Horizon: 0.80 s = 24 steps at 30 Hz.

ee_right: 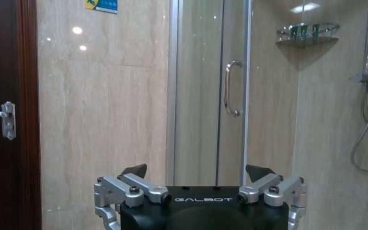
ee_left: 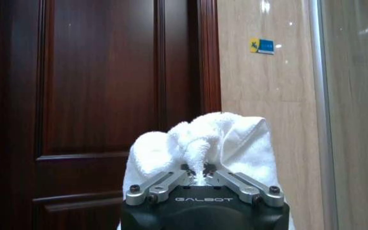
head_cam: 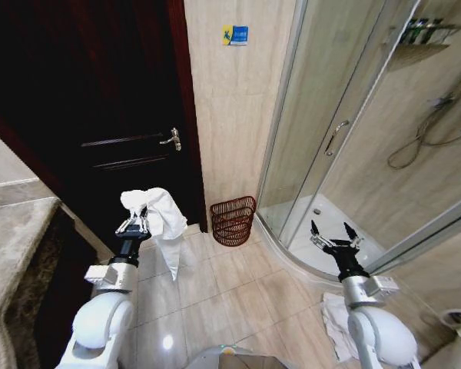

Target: Discard the used towel into the hamper.

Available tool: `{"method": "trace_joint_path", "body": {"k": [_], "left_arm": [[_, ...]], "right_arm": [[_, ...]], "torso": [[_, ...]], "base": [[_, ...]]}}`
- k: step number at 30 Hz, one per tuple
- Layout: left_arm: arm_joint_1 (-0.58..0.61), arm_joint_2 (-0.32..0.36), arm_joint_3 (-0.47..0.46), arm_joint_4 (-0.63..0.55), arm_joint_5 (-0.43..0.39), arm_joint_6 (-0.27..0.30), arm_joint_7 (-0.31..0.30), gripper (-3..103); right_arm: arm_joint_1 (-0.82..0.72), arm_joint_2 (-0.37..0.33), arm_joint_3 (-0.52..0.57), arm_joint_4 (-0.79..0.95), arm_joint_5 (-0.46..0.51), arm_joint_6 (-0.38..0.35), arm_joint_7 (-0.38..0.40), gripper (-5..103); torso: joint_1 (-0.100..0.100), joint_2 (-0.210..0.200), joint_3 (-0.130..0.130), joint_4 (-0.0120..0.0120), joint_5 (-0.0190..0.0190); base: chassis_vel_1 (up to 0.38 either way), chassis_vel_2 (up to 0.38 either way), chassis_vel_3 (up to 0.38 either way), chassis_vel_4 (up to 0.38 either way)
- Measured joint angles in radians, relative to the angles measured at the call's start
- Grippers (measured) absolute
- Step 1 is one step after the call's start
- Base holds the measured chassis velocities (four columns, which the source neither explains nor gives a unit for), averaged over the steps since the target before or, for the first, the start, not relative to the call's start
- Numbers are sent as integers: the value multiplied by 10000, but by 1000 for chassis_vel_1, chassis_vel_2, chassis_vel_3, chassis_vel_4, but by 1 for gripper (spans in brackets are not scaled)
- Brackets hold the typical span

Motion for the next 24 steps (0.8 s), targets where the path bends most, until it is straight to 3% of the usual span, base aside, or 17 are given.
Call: {"method": "trace_joint_path", "body": {"k": [24], "left_arm": [[1, 22, -33, 13, 135, -96, 10, 4]], "right_arm": [[45, -31, 16, 8, -24, 13, -5, 100]], "torso": [[2, 0, 1, -2, 0]], "base": [[-75, 75, 68, -78]]}}
